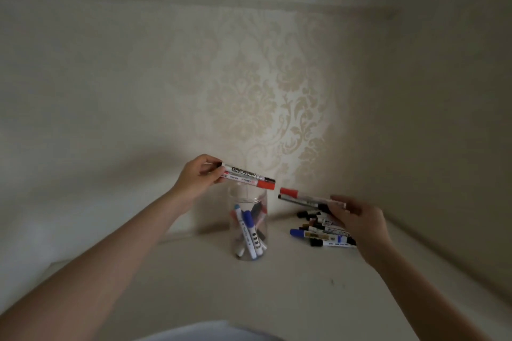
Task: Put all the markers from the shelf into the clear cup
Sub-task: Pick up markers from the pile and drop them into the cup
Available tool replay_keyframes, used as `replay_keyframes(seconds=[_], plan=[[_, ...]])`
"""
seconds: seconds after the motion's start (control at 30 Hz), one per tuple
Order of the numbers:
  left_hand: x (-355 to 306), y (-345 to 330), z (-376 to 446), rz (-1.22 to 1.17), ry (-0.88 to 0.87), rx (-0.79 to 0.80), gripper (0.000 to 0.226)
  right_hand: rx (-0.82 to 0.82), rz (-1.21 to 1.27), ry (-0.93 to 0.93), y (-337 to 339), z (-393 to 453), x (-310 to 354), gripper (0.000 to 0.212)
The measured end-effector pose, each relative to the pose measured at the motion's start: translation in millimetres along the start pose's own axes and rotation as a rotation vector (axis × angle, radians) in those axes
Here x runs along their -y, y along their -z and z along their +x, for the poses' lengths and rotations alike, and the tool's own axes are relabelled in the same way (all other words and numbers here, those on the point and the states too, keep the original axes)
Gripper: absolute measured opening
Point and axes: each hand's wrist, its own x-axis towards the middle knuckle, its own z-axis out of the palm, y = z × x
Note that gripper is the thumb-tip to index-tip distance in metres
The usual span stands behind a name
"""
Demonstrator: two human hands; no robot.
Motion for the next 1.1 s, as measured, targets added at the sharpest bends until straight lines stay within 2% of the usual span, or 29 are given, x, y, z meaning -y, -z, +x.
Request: replay_keyframes(seconds=[0.1, 0.27, 0.43, 0.57, 0.67, 0.73, 0.8, 0.9, 0.93, 1.03, 1.07, 1.1], plan=[[12.4, 13.8, 5.2, 0.032, 0.029, 0.014, 0.012, -0.031, 0.031, 0.074, -21.2, 9.6, 27.7, 0.016], [14.6, 16.2, 20.1, 0.084, 0.008, 0.069, 0.017, 0.007, -0.113, 0.153, -44.7, 23.9, 44.4, 0.017], [12.3, 41.5, 46.0, 0.292, -0.037, 0.156, 0.02, 0.016, -0.188, 0.204, -50.4, 30.4, 45.7, 0.018], [16.7, 22.7, 46.6, 0.374, -0.024, 0.259, 0.018, 0.057, -0.169, 0.203, -62.5, 36.0, 41.4, 0.02], [27.6, 1.2, 48.9, 0.421, -0.049, 0.285, 0.012, 0.081, -0.142, 0.185, -73.4, 38.7, 37.1, 0.02], [33.9, -8.4, 48.8, 0.543, -0.091, 0.273, 0.01, 0.1, -0.121, 0.175, -81.4, 38.7, 35.8, 0.019], [38.6, -15.1, 46.9, 0.544, -0.089, 0.227, 0.02, 0.126, -0.12, 0.178, -90.4, 38.5, 37.0, 0.017], [42.9, -13.7, 36.9, 0.266, 0.009, 0.145, 0.032, 0.159, -0.142, 0.208, -103.0, 37.7, 40.8, 0.012], [47.3, -10.6, 32.9, 0.197, 0.054, 0.152, 0.041, 0.163, -0.144, 0.215, -106.7, 38.6, 41.8, 0.011], [67.2, -7.2, 17.9, 0.159, 0.212, 0.352, 0.108, 0.167, -0.178, 0.242, -117.9, 42.0, 44.5, 0.007], [73.7, -9.6, 14.1, 0.156, 0.241, 0.403, 0.119, 0.172, -0.217, 0.261, -122.7, 43.8, 44.5, 0.005], [80.4, -12.0, 12.4, 0.143, 0.257, 0.426, 0.119, 0.183, -0.29, 0.288, -128.0, 45.5, 43.9, 0.005]])
